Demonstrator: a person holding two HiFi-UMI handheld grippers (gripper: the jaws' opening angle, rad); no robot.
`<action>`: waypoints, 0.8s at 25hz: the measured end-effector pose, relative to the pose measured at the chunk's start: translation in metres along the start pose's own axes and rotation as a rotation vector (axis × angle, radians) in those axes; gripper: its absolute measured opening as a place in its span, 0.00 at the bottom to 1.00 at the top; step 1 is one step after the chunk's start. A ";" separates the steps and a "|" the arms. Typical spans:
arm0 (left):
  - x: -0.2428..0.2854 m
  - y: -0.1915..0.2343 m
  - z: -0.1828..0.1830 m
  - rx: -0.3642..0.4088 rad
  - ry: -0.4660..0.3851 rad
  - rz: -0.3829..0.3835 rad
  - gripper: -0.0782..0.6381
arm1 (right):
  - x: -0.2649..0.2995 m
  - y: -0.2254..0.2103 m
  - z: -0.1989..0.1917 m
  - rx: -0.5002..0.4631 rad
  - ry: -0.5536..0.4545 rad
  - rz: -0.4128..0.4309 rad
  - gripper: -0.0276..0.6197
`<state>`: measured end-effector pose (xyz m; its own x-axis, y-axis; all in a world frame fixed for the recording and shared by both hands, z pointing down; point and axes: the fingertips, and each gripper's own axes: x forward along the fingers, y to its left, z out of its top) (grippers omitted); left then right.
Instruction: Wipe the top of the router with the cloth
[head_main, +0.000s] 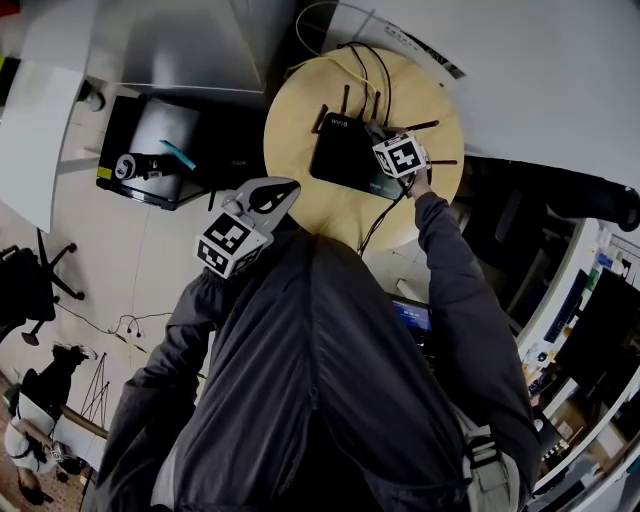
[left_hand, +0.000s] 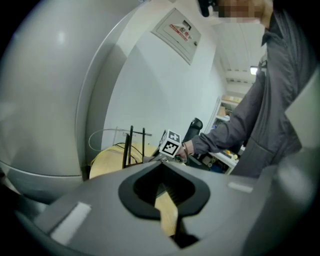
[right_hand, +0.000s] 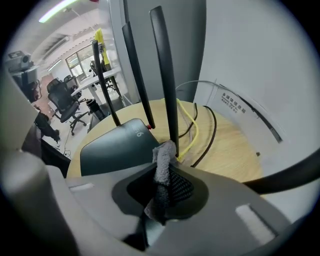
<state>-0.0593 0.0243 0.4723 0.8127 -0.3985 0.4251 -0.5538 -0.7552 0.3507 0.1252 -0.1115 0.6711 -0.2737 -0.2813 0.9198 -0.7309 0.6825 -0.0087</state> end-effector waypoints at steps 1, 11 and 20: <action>0.000 0.001 0.001 -0.004 0.002 0.007 0.10 | 0.000 0.001 -0.001 -0.003 0.003 0.004 0.09; 0.009 -0.004 0.004 0.007 0.002 -0.016 0.10 | -0.007 0.047 -0.017 -0.080 0.013 0.082 0.09; 0.017 -0.009 0.007 0.012 -0.008 -0.049 0.10 | -0.021 0.100 -0.053 -0.060 0.002 0.151 0.09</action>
<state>-0.0397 0.0209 0.4705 0.8403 -0.3652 0.4007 -0.5111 -0.7800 0.3610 0.0913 -0.0018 0.6713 -0.3765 -0.1707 0.9105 -0.6428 0.7559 -0.1241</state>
